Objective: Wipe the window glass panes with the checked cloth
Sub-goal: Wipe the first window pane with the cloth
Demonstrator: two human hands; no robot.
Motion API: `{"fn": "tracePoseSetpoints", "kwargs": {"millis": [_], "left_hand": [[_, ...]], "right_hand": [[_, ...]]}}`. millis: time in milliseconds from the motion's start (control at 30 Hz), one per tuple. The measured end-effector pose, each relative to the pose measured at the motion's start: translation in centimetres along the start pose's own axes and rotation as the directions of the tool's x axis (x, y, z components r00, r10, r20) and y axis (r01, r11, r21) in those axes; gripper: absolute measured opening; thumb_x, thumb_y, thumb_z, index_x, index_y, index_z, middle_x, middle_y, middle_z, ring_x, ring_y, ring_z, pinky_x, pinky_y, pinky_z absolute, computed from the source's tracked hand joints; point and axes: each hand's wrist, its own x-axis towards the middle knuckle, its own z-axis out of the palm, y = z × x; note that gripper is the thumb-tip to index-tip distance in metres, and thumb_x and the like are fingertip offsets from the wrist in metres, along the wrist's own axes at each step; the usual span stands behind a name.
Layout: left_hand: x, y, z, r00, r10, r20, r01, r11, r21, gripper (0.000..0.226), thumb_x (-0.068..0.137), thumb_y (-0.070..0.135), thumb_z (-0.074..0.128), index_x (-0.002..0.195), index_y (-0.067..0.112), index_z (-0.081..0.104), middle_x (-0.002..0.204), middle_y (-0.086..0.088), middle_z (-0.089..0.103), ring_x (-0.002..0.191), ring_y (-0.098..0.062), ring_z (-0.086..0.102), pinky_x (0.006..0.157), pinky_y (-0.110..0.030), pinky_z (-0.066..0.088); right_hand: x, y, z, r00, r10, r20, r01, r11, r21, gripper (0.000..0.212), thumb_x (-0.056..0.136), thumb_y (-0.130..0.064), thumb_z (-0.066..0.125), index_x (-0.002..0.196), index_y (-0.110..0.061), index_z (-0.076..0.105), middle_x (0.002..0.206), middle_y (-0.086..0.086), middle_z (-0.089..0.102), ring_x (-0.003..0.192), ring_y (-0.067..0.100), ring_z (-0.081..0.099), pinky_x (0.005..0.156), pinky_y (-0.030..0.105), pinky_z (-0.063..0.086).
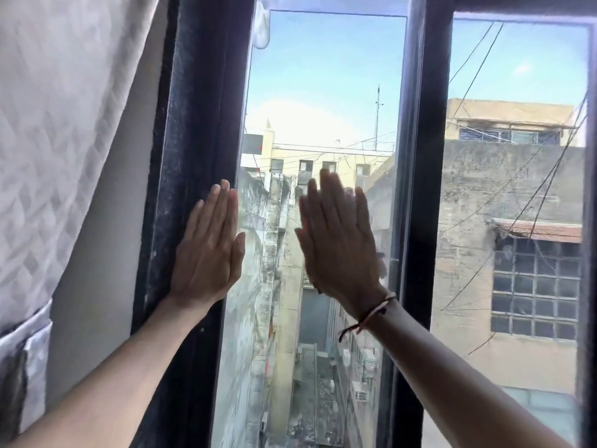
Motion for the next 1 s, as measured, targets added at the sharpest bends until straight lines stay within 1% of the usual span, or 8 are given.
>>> {"fn": "tracePoseSetpoints", "kwargs": {"millis": [133, 300, 367, 567, 667, 733, 900, 1000], "left_hand": [[-0.6, 0.4, 0.1, 1.0, 0.0, -0.003, 0.0, 1.0, -0.004, 0.067, 0.108, 0.038, 0.009, 0.162, 0.0, 0.017, 0.172, -0.019, 0.021, 0.162, -0.033, 0.021, 0.129, -0.056, 0.031], [0.2, 0.3, 0.0, 1.0, 0.012, -0.004, -0.012, 1.0, -0.008, 0.065, 0.107, 0.034, 0.018, 0.162, -0.001, 0.018, 0.172, -0.02, 0.02, 0.162, -0.033, 0.02, 0.13, -0.055, 0.029], [0.2, 0.3, -0.1, 1.0, 0.003, 0.007, -0.003, 1.0, -0.024, 0.066, 0.106, 0.033, 0.02, 0.163, 0.0, 0.017, 0.173, -0.019, 0.019, 0.163, -0.031, 0.017, 0.132, -0.054, 0.025], [-0.5, 0.3, 0.1, 1.0, 0.006, 0.016, -0.006, 1.0, -0.018, 0.065, 0.106, 0.033, 0.02, 0.163, 0.001, 0.016, 0.173, -0.019, 0.018, 0.163, -0.03, 0.015, 0.132, -0.052, 0.024], [-0.1, 0.3, 0.0, 1.0, 0.014, 0.0, -0.014, 1.0, -0.022, 0.065, 0.106, 0.033, 0.019, 0.163, 0.0, 0.018, 0.173, -0.02, 0.019, 0.162, -0.032, 0.017, 0.131, -0.054, 0.026], [-0.1, 0.5, -0.2, 1.0, 0.019, 0.007, -0.018, 1.0, -0.019, 0.065, 0.106, 0.033, 0.018, 0.162, 0.0, 0.018, 0.172, -0.02, 0.019, 0.162, -0.032, 0.017, 0.132, -0.053, 0.025], [-0.6, 0.3, -0.1, 1.0, 0.007, 0.028, -0.007, 1.0, -0.015, 0.066, 0.106, 0.033, 0.018, 0.163, 0.001, 0.016, 0.173, -0.019, 0.017, 0.163, -0.03, 0.014, 0.133, -0.051, 0.021], [-0.7, 0.6, 0.1, 1.0, 0.013, 0.025, -0.012, 0.999, -0.037, 0.065, 0.106, 0.033, 0.019, 0.163, 0.001, 0.016, 0.174, -0.018, 0.017, 0.163, -0.029, 0.014, 0.133, -0.05, 0.021]], "right_hand": [[-7.1, 0.4, -0.5, 0.971, -0.22, 0.093, 0.223, 0.975, -0.017, 0.061, 0.107, -0.032, 0.039, 0.163, -0.011, 0.029, 0.175, 0.012, 0.011, 0.165, 0.031, 0.015, 0.135, 0.055, 0.018], [5.8, 4.0, -2.3, 0.995, 0.094, -0.044, -0.097, 0.994, -0.059, 0.057, 0.114, -0.028, 0.028, 0.165, -0.005, 0.022, 0.176, 0.018, 0.016, 0.166, 0.031, 0.011, 0.137, 0.057, 0.012], [5.9, 3.2, -1.9, 0.992, 0.112, -0.061, -0.116, 0.992, -0.051, 0.058, 0.114, -0.029, 0.022, 0.165, -0.003, 0.022, 0.177, 0.019, 0.015, 0.167, 0.031, 0.01, 0.138, 0.054, 0.009], [-7.8, 0.8, -0.6, 0.928, -0.338, 0.154, 0.347, 0.937, -0.033, 0.056, 0.108, -0.026, 0.042, 0.162, -0.012, 0.035, 0.175, 0.013, 0.026, 0.165, 0.03, 0.018, 0.135, 0.051, 0.009], [0.1, 3.3, -1.4, 0.997, -0.074, -0.002, 0.074, 0.995, -0.072, 0.052, 0.11, -0.022, 0.044, 0.159, -0.009, 0.038, 0.174, 0.016, 0.027, 0.165, 0.032, 0.021, 0.135, 0.056, 0.017], [4.0, 3.5, -1.7, 0.992, 0.1, -0.071, -0.106, 0.991, -0.077, 0.055, 0.112, -0.023, 0.036, 0.164, -0.005, 0.029, 0.175, 0.018, 0.022, 0.165, 0.033, 0.018, 0.136, 0.055, 0.011], [-3.0, 0.5, 0.1, 0.987, -0.146, -0.068, 0.146, 0.989, -0.002, 0.062, 0.104, -0.014, 0.057, 0.162, -0.006, 0.035, 0.173, 0.018, 0.029, 0.164, 0.032, 0.023, 0.135, 0.054, 0.018], [-3.1, 2.8, 0.2, 0.993, -0.024, -0.119, 0.027, 0.999, 0.024, 0.059, 0.106, -0.02, 0.061, 0.16, -0.01, 0.041, 0.169, 0.024, 0.036, 0.159, 0.035, 0.029, 0.133, 0.054, 0.023]]}}
